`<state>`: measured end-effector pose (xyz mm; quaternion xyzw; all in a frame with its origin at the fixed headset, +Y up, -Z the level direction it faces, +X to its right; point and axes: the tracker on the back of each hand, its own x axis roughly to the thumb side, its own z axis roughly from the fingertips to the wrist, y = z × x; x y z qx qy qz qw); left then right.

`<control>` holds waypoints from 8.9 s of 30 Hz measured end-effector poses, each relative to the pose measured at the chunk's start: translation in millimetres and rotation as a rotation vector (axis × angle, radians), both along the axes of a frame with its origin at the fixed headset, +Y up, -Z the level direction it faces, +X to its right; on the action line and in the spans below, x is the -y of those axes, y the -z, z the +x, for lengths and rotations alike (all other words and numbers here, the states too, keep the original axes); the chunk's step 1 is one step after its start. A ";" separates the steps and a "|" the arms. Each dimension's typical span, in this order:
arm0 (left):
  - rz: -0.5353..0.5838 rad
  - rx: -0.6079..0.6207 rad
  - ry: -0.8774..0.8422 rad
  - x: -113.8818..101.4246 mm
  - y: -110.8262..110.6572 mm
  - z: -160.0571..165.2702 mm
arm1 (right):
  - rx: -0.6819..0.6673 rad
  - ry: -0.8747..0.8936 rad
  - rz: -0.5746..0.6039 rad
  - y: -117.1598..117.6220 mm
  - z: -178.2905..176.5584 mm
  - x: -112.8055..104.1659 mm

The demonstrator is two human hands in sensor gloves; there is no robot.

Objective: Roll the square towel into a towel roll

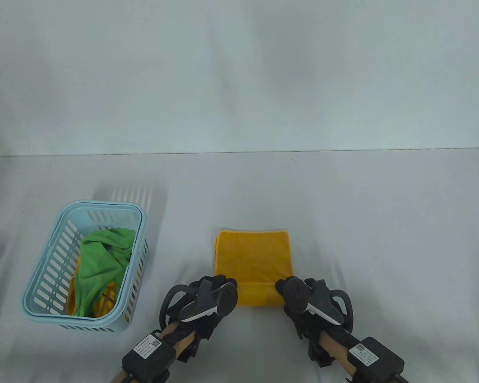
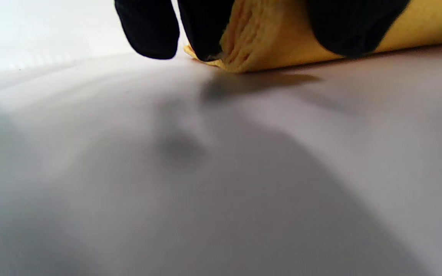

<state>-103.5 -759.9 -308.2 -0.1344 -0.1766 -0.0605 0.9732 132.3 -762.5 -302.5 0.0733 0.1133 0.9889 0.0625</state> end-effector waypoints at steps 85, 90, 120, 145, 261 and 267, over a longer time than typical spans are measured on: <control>-0.123 -0.131 -0.266 -18.3 13.5 -25.4 | 0.115 0.302 -0.098 5.8 16.2 -11.7; -0.198 -0.228 -0.383 -19.1 16.9 -36.8 | 0.223 0.430 -0.129 8.0 25.0 -12.4; -0.015 -0.322 -0.293 -30.5 17.7 -47.5 | 0.345 0.411 -0.090 11.2 42.4 -20.6; 0.196 -0.198 -0.371 -78.7 -1.5 -44.8 | -0.161 -0.008 -0.101 0.9 -62.1 -25.2; 0.379 -0.195 -0.350 -98.3 -10.9 -50.0 | 0.332 0.037 0.151 65.4 81.4 -110.0; 0.437 -0.220 -0.394 -123.6 -14.1 -54.8 | 0.211 0.193 0.225 27.8 27.2 -117.0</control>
